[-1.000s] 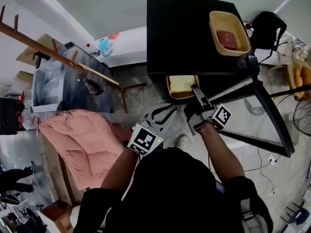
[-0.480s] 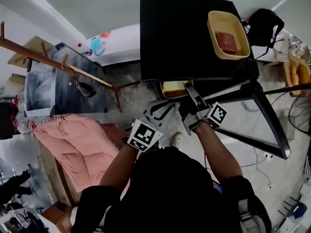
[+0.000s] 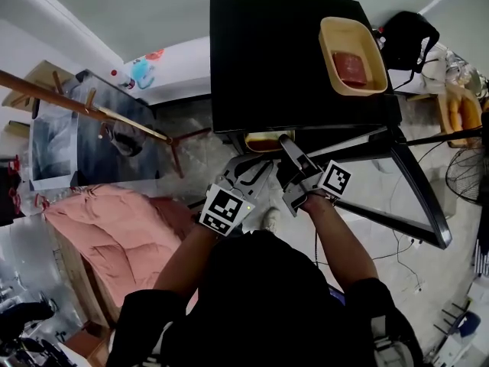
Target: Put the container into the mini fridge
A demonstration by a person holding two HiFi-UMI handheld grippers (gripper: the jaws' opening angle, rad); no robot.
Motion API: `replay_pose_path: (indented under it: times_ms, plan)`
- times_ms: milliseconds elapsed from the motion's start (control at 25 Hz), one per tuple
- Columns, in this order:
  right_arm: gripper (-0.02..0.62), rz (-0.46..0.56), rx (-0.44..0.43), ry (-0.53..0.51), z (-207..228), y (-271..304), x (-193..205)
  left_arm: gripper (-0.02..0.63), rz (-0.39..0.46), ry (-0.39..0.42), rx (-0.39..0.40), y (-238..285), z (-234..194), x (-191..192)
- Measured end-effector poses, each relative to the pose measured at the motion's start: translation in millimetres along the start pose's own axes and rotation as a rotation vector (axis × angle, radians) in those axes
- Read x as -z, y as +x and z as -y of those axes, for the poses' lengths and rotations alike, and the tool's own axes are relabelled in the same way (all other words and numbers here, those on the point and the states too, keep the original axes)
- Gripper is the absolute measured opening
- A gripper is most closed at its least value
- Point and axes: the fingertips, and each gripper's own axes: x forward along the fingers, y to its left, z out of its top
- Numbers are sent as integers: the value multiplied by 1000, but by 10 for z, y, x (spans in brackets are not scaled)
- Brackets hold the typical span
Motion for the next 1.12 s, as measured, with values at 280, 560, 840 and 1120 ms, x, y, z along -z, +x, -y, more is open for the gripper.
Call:
replay_pose_path:
  times_ms: [280, 560, 840, 1120]
  plan:
    - [319, 28, 34, -76, -24, -296, -117, 69, 13, -15, -13, 56, -73, -65]
    - [319, 55, 26, -166, -215, -452, -189, 69, 11, -6, -58, 205, -134, -110]
    - [316, 96, 14, -186, -346, -705, -248, 69, 11, -17, -106, 349, -276, -174]
    - [305, 98, 15, -280, -508, -870, -211, 69, -30, -36, -211, 420, -451, -158]
